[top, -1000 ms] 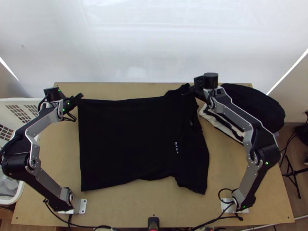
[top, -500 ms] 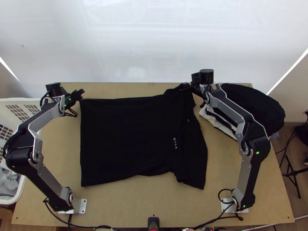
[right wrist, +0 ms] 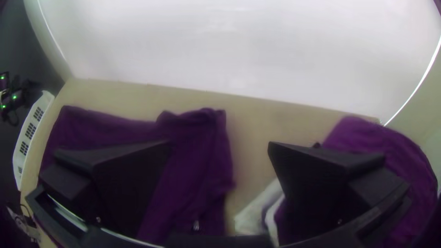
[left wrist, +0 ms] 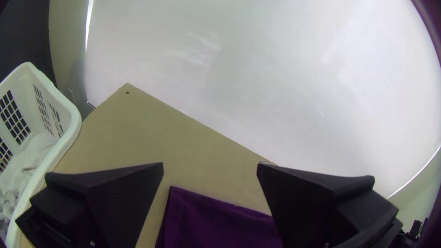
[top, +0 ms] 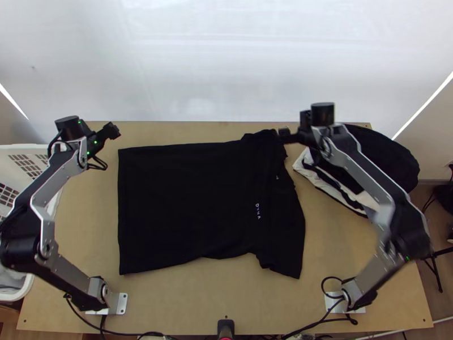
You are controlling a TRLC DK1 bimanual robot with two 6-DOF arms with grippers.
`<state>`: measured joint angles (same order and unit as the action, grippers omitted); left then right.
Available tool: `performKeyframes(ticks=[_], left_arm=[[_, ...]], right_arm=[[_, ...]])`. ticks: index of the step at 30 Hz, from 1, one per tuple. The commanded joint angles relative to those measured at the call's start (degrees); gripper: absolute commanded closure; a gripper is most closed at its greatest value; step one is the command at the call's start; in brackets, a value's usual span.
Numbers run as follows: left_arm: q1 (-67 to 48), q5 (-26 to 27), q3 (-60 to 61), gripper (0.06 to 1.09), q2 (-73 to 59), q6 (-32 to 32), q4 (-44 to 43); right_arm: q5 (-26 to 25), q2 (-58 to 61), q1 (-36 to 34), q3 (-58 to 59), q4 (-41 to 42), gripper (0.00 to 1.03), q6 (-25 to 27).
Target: Fold the t-shirt
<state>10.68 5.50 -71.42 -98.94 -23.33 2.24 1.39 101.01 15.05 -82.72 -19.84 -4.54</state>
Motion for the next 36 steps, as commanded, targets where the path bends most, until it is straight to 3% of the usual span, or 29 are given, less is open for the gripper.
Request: performKeyframes(ticks=[1, 3, 10, 13, 16, 17, 27, 33, 36], left_arm=[[-0.66, 0.39, 4.88, 0.1, 8.14, 3.03, 6.37], [-0.57, 0.48, 7.26, 0.1, 9.99, 3.03, 6.29], [-2.77, 0.48, 11.39, 0.1, 15.26, 3.03, 7.34], [-4.0, 0.3, 11.39, 0.1, 16.67, 3.03, 8.48], [-4.88, 0.13, 11.3, 0.1, 18.08, 3.03, 9.62], [-5.14, 0.04, 11.3, 0.1, 18.52, 3.03, 9.98], [-7.16, -1.89, 10.86, 0.1, 21.86, 3.03, 13.14], [-7.34, -2.68, 10.42, 0.1, 23.7, 3.03, 15.07], [-7.34, -2.77, 10.86, 0.1, 24.76, 3.12, 15.95]], right_arm=[[6.17, -19.27, 1.04, 16.62, -9.43, 0.05, -2.85], [6.08, -22.7, 1.04, 20.93, -11.37, 0.05, -10.93], [5.99, -35.53, 1.56, 36.49, -13.91, 0.06, -15.42], [5.91, -40.98, 1.56, 41.15, -18.22, 0.18, -18.58], [5.03, -45.82, 1.21, 45.36, -20.77, 0.5, -21.04], [4.85, -45.99, 1.3, 46.77, -20.77, 0.52, -20.6], [4.94, -38.87, 1.39, 49.14, -16.9, 0.52, -15.59], [4.94, -34.04, 2.44, 47.3, -13.65, 0.35, -14.27], [4.94, -31.84, 2.44, 46.51, -13.48, 0.35, -13.75]])
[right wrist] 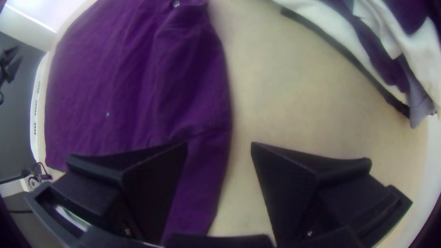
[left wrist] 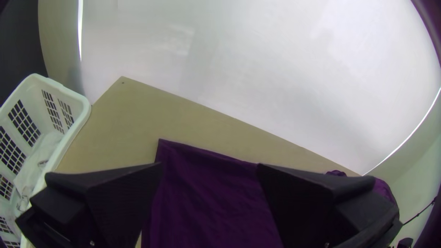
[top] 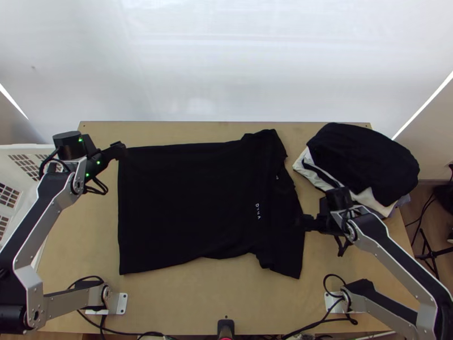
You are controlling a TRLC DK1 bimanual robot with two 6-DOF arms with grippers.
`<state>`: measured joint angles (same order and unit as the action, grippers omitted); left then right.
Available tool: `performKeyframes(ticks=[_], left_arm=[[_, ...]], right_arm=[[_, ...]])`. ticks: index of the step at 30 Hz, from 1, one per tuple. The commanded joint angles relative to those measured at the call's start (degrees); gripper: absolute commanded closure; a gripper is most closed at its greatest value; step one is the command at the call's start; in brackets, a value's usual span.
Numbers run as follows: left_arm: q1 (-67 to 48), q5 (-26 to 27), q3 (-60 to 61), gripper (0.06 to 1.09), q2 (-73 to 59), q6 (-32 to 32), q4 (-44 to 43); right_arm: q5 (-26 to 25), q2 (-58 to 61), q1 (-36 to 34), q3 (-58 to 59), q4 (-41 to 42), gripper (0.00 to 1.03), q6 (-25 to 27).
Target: Fold the t-shirt
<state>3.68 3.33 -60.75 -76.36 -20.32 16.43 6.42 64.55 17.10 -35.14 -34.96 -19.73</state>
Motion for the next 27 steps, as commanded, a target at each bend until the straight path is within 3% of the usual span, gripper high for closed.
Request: performKeyframes(ticks=[1, 7, 9, 10, 20, 22, 24, 27], left_arm=[[-0.26, -0.61, 0.55, 0.1, 2.44, 0.1, 1.86], [0.62, -0.61, 1.69, 0.1, 3.41, 0.54, 2.47], [0.8, -0.61, 1.69, 0.1, 3.41, 0.54, 2.65], [0.8, -0.52, 1.69, 0.1, 3.41, 0.54, 2.65], [1.59, -0.52, 1.69, 0.1, 3.5, 1.24, 3.26], [1.77, -0.26, 1.51, 0.1, 3.85, 2.39, 5.02], [1.68, 0.53, 0.63, 0.11, 3.58, 6.17, 11.08], [-0.87, 0.62, -2.53, 0.11, 2.09, 13.9, 27.87]], right_arm=[[0.0, 4.97, 0.39, -1.08, 2.0, 0.35, 1.62], [0.0, 6.46, 0.39, -1.08, 2.7, 0.38, 2.32], [-0.09, 6.9, 0.39, -0.9, 3.41, 0.5, 2.76], [-0.09, 7.16, 0.39, -0.72, 4.11, 0.51, 2.76], [0.0, 11.82, 0.91, -0.11, 7.19, 0.52, 2.5], [-0.17, 11.12, 1.18, 0.51, 9.56, 0.79, 3.2], [-0.17, 8.57, 1.18, 2.18, 13.43, 1.0, 3.73], [-1.14, 6.29, 1.27, 2.88, 15.01, 1.0, 3.64]])
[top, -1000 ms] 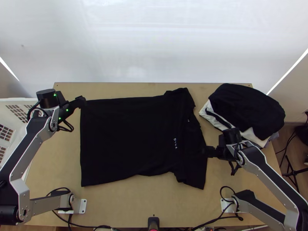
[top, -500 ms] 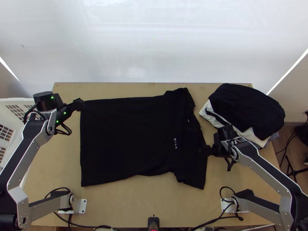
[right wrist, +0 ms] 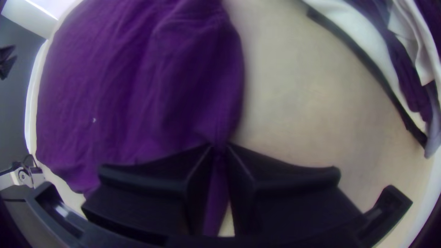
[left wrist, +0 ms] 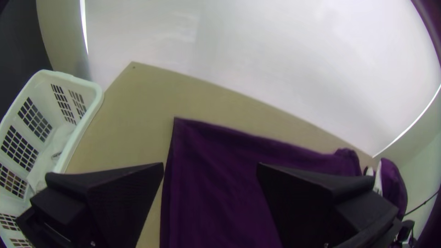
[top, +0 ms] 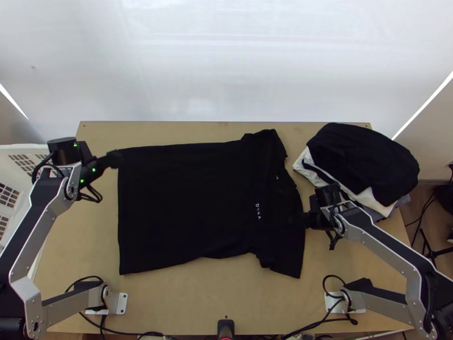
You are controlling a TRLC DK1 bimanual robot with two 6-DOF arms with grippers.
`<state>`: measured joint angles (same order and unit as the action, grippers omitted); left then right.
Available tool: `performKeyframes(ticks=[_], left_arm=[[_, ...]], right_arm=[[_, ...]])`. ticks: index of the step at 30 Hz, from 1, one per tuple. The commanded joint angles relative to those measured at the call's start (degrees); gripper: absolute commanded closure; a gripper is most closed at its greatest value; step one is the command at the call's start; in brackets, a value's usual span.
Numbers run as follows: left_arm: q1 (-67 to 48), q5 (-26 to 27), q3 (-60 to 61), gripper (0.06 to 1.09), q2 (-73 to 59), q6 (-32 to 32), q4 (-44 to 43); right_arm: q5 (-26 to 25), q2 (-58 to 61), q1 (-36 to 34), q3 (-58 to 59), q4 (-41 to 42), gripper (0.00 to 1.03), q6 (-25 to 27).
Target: Fold the t-shirt
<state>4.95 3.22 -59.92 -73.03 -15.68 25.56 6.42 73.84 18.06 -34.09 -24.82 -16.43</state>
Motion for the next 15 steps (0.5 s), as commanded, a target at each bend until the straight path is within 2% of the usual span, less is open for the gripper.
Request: performKeyframes(ticks=[1, 3, 5, 6, 8, 9, 11, 13, 15], left_arm=[[-3.46, 0.91, -4.33, 0.13, -0.88, 10.85, 23.31], [-7.15, 1.87, -6.7, 0.26, 0.09, 14.98, 32.97], [-9.08, 2.58, -8.37, 0.26, 0.0, 16.74, 40.8], [-9.26, 4.51, -8.9, 0.26, 0.0, 16.74, 43.78], [-8.99, 8.99, -8.99, 0.21, -0.09, 16.82, 48.97], [-8.91, 9.61, -8.72, 0.14, -0.62, 16.74, 50.46], [-9.61, 9.43, -7.05, 0.1, -1.76, 16.82, 55.3], [-11.45, 8.73, -2.66, 0.1, -1.67, 16.65, 55.65], [-14.53, 4.16, 3.5, 0.1, 0.35, 16.56, 52.75]], right_arm=[[-1.14, -3.36, 0.22, 1.83, 4.87, 1.0, 0.34], [-1.23, -3.36, 0.04, 2.01, 4.87, 1.0, 0.25], [-1.23, -3.27, 0.04, 2.18, 5.04, 1.0, 0.08], [-1.23, -3.09, 0.04, 2.36, 5.57, 1.0, 0.08], [-1.23, -2.3, 0.48, 2.88, 6.8, 1.0, -0.19], [-1.32, -2.3, 0.48, 2.8, 6.8, 1.0, -0.27], [-1.32, -2.21, 0.39, 2.8, 6.89, 1.0, -0.36], [-1.32, -2.3, 0.39, 3.06, 6.89, 1.0, -0.27], [-1.32, -2.48, 0.39, 3.32, 6.89, 1.0, -0.27]])
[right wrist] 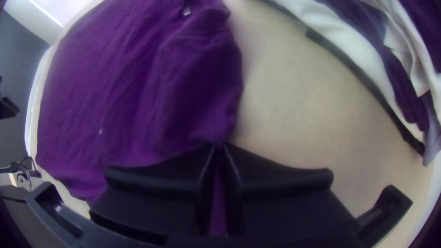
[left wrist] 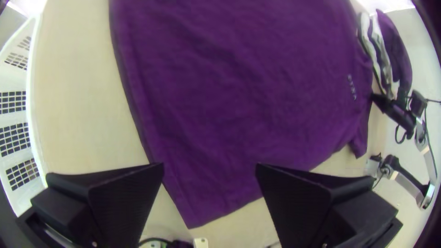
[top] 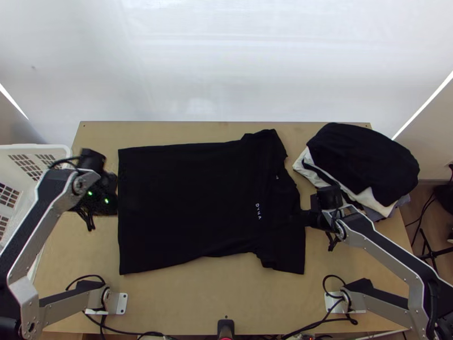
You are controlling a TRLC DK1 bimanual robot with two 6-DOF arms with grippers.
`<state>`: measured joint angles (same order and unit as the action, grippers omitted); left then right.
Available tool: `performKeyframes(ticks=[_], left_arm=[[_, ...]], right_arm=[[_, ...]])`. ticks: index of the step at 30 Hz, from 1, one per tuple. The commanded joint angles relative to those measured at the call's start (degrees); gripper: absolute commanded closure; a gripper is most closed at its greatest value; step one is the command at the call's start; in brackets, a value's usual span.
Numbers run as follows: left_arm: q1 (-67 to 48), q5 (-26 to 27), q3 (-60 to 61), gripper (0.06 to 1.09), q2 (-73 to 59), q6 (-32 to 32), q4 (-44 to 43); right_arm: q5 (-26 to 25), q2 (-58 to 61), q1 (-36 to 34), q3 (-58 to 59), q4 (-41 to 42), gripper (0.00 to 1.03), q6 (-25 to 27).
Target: Fold the t-shirt
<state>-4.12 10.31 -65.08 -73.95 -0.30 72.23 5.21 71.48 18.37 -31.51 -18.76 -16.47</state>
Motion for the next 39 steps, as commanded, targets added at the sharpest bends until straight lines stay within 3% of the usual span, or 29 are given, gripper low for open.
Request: performKeyframes(ticks=[1, 8, 16, 29, 30, 35, 39], left_arm=[[-6.95, -4.59, 10.76, 0.11, 1.71, 0.21, 4.5], [-10.21, -4.77, 19.38, 0.11, 1.27, -5.33, 0.55], [-9.33, -10.83, 22.36, 0.11, 0.04, -2.96, 1.34], [-10.03, -8.9, 21.66, 0.11, -5.06, -2.69, 1.78], [-10.29, -8.81, 21.4, 0.12, -5.15, -2.61, 2.39], [-10.82, -6.17, 20.87, 0.34, -3.65, -2.43, 2.48], [-11.7, -2.13, 22.01, 0.34, -2.34, -1.81, 2.04]], right_arm=[[-0.12, -0.12, 0.09, 0.75, 0.83, 1.0, -0.23], [-0.12, -0.12, -0.35, 0.75, 0.83, 1.0, -0.32], [-0.12, 0.06, -0.35, 0.75, 1.27, 1.0, -0.32], [-0.12, -0.03, -0.62, 0.92, 1.27, 1.0, -0.23], [-0.12, -0.03, -0.7, 1.01, 1.27, 1.0, -0.23], [-0.12, -0.03, -0.88, 1.01, 1.27, 1.0, -0.05], [-0.12, -0.03, -0.97, 1.01, 1.27, 1.0, -0.05]])
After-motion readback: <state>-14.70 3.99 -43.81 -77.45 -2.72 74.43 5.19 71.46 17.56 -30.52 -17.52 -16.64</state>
